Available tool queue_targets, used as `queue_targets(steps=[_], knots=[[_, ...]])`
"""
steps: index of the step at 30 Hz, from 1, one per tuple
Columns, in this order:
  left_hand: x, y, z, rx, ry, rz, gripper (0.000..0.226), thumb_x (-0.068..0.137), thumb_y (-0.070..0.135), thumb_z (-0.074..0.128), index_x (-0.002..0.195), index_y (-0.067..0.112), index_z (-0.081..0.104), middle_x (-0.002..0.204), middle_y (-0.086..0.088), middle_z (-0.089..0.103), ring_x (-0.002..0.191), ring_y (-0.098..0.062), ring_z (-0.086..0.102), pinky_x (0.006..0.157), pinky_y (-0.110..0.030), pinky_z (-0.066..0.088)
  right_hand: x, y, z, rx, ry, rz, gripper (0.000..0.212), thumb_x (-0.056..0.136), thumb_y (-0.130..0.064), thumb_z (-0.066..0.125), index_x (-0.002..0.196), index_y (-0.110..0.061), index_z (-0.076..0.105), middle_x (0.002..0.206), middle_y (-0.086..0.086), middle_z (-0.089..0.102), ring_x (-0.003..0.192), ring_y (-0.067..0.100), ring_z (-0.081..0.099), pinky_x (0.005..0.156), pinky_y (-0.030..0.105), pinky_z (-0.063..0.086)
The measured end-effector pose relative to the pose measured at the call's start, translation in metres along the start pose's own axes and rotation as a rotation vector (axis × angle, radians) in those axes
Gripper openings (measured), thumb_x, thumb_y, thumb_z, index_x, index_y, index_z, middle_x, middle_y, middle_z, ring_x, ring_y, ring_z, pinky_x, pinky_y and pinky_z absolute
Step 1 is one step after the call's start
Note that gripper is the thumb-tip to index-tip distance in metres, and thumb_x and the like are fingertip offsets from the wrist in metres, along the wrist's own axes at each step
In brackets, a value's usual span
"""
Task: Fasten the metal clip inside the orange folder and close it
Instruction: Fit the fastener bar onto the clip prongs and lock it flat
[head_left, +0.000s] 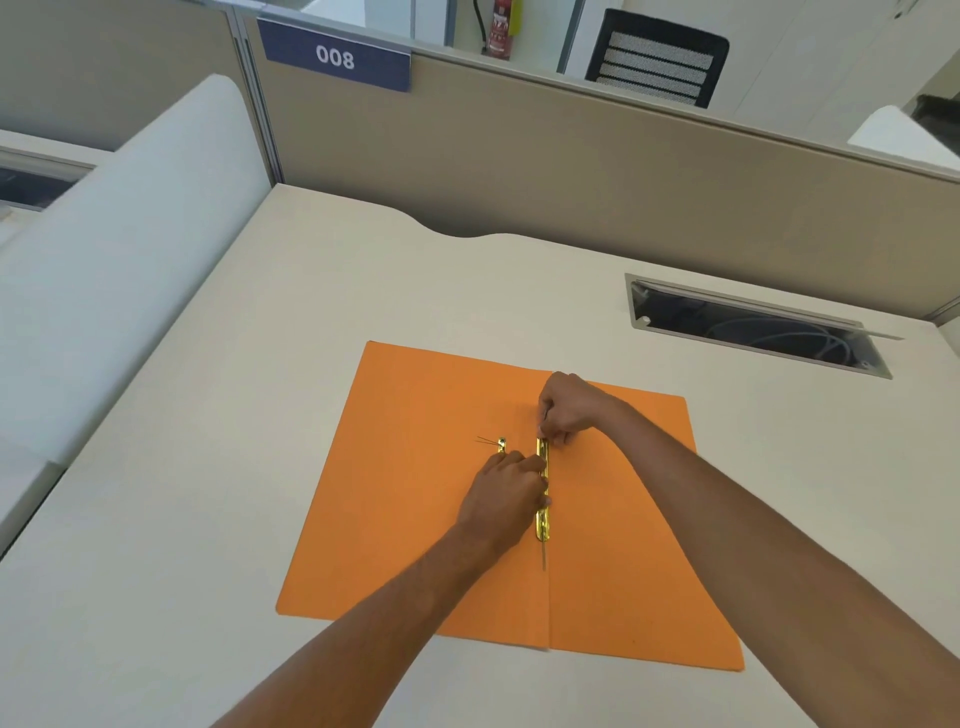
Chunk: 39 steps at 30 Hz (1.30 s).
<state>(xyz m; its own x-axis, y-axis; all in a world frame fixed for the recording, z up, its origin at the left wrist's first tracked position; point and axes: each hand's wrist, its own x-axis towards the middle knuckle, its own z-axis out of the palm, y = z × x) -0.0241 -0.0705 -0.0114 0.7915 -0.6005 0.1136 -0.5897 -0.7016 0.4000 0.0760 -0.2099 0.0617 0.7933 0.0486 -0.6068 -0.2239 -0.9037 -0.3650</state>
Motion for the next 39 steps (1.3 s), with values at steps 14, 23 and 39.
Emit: queue_targets(steps=[14,23,39], knots=[[-0.002,0.000,-0.002,-0.011,-0.008,-0.001,0.025,0.095,0.027,0.057,0.111,0.013,0.069,0.125,0.001,0.062,0.110,-0.024,0.054,0.099,-0.035,0.037,-0.013,0.032,0.027,0.706,0.292,0.179,0.016,0.088,-0.012,0.068,0.079,-0.003,0.058,0.069,0.019,0.068,0.051,0.027,0.068,0.049,0.034,0.058],[-0.009,-0.003,0.001,-0.104,0.035,-0.014,0.027,0.098,0.028,0.052,0.113,0.014,0.069,0.136,0.002,0.057,0.118,-0.023,0.053,0.105,-0.031,0.030,-0.062,0.095,0.090,0.056,0.663,-0.087,0.034,0.100,-0.022,0.049,0.130,-0.009,0.056,0.142,0.007,0.052,0.134,0.026,0.044,0.109,0.037,0.037],[-0.007,0.001,-0.008,-0.155,0.004,-0.052,0.021,0.094,0.025,0.059,0.102,0.013,0.075,0.128,0.002,0.064,0.113,-0.023,0.058,0.100,-0.032,0.038,-0.085,0.126,0.143,-0.178,0.618,0.004,0.069,0.099,-0.053,0.010,0.155,-0.014,0.002,0.165,0.000,-0.004,0.151,0.013,-0.009,0.123,0.035,-0.004]])
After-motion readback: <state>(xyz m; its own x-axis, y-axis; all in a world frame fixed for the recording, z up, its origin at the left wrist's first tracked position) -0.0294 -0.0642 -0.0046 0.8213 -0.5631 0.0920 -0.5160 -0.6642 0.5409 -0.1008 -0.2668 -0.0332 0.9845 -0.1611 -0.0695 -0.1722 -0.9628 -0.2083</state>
